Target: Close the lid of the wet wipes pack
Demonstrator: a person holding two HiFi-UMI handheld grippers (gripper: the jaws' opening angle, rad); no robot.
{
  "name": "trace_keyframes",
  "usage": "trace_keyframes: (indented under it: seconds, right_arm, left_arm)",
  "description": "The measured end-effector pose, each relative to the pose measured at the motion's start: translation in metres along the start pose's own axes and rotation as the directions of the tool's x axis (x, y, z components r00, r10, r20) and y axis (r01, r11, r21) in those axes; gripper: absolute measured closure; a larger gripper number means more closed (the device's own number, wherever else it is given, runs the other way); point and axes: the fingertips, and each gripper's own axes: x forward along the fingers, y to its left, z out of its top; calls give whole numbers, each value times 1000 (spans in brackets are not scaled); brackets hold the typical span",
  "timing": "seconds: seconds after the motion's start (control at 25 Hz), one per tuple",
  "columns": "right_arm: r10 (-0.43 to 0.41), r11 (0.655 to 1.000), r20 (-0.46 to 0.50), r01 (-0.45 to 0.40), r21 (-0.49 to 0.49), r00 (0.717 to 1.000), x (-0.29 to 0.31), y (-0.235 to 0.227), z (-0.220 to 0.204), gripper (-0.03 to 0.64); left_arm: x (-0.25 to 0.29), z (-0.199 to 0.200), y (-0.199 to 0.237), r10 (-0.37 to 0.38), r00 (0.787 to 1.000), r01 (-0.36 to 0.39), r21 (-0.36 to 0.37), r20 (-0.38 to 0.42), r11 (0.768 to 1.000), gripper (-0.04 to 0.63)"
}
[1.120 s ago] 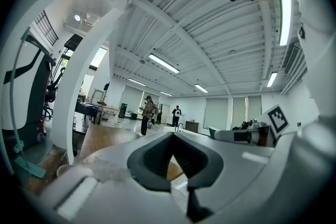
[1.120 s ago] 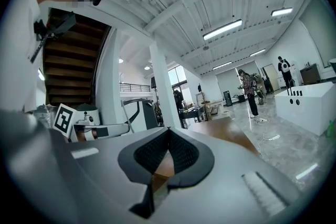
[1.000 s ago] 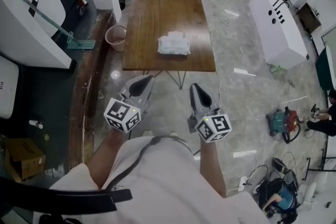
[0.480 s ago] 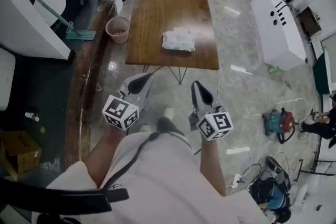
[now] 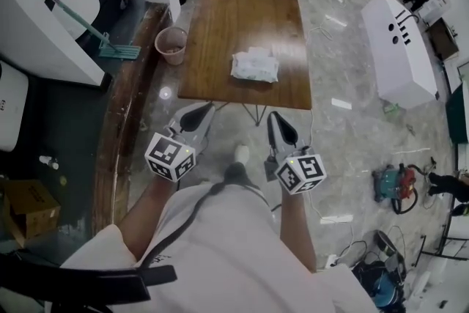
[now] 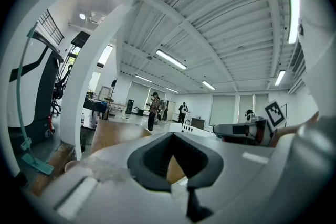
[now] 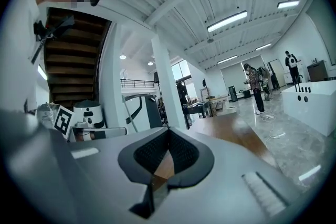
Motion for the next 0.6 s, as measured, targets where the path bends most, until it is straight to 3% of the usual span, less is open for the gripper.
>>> trace_keyframes:
  seconds: [0.32,0.6]
  right_arm:
    - [46,999,-6,-45,13,999,39,-62,20,607]
    - [141,990,-54,-142,-17,988,74,-103,26,607]
  left_arm:
    - [72,17,11,20,1000,-20,29,-11,999,594]
    - [138,24,16,35,999,-34,43,-34,999,594]
